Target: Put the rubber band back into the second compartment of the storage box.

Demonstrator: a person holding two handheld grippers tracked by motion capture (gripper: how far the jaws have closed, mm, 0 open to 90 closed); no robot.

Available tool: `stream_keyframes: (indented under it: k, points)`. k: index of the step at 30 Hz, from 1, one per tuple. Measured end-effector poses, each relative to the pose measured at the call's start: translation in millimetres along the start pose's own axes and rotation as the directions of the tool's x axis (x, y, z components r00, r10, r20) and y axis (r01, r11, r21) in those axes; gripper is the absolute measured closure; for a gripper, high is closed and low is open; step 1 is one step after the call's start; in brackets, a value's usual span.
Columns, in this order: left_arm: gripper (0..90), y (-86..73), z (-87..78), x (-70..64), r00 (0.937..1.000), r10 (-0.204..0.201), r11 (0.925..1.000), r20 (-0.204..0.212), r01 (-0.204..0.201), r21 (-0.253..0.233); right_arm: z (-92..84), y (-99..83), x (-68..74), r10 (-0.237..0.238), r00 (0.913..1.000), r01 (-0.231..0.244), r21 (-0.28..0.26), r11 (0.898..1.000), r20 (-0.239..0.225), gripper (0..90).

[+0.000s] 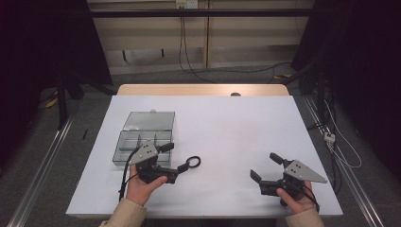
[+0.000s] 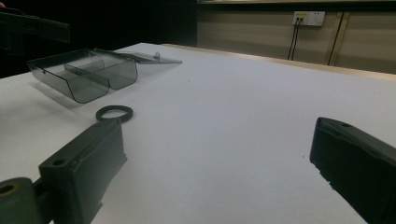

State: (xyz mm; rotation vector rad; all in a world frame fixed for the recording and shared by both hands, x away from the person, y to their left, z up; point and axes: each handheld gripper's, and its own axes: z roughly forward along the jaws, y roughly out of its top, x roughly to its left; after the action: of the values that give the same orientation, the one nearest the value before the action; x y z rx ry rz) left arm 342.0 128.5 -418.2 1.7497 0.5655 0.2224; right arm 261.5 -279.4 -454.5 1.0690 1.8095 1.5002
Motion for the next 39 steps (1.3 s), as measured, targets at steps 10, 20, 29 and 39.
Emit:
stream_keyframes:
  k: [10,20,29,39]
  points:
    - [13.8,0.8,10.1,-1.8,0.9999,0.008,0.9995,0.013,-0.008,0.032,0.0,0.1,0.4,0.001,1.0000,-0.001,0.002,1.000,-0.003,2.8]
    - [29.3,0.0,21.1,-3.9,0.9990,0.016,0.9968,0.041,-0.019,0.077,0.0,0.2,0.7,-0.001,1.0000,0.001,0.004,1.000,-0.007,2.9]
    - [46.5,-3.2,30.9,-3.3,0.9997,0.005,0.9902,0.026,-0.008,0.140,0.0,0.4,0.6,-0.003,1.0000,0.003,0.003,1.000,-0.008,3.0]
    - [57.8,-12.2,45.2,0.2,1.0000,-0.001,0.9704,0.000,0.000,0.242,0.1,0.5,1.0,-0.003,0.9999,0.003,0.002,1.000,-0.010,3.0]
